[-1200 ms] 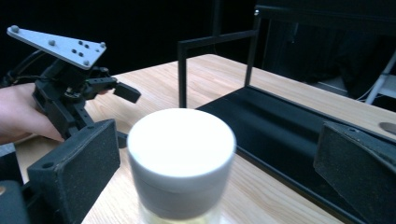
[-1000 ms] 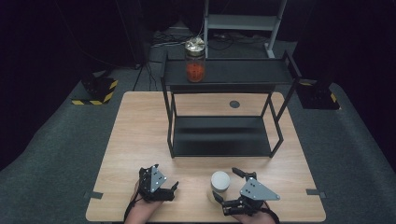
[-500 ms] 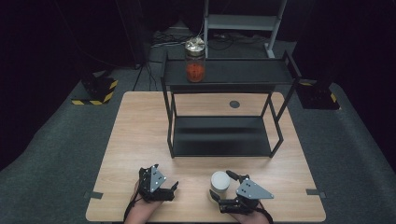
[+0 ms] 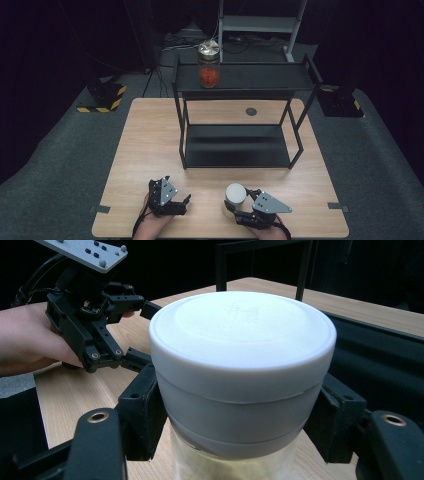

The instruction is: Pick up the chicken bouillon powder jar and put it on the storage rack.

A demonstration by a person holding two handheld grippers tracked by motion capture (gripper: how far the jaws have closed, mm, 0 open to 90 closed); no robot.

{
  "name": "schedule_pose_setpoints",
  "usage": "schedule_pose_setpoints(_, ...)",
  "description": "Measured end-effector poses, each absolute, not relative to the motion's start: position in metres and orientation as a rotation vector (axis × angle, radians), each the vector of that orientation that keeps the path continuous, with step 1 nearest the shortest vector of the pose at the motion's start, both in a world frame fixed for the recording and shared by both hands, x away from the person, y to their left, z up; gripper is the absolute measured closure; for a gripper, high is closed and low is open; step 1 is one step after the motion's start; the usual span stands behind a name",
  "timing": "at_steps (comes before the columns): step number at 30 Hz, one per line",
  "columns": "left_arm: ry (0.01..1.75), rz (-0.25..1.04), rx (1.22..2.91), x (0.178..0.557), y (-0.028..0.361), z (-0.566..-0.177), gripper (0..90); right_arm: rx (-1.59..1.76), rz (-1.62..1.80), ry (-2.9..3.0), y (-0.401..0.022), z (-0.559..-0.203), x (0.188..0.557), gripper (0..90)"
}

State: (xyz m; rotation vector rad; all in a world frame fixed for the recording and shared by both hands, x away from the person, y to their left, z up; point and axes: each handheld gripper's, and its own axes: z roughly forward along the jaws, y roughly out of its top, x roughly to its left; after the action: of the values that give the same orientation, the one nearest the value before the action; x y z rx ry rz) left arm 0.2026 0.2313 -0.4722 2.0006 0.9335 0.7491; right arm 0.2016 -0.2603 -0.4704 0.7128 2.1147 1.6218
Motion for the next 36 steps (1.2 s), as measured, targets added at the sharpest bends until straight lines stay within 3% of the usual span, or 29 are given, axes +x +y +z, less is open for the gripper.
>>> schedule_pose_setpoints(36, 0.932, 0.739, 1.993, 0.203, 0.233, -0.473, 1.0, 0.789, 1.576, 1.972, -0.284, -0.467, 0.189, 33.9)
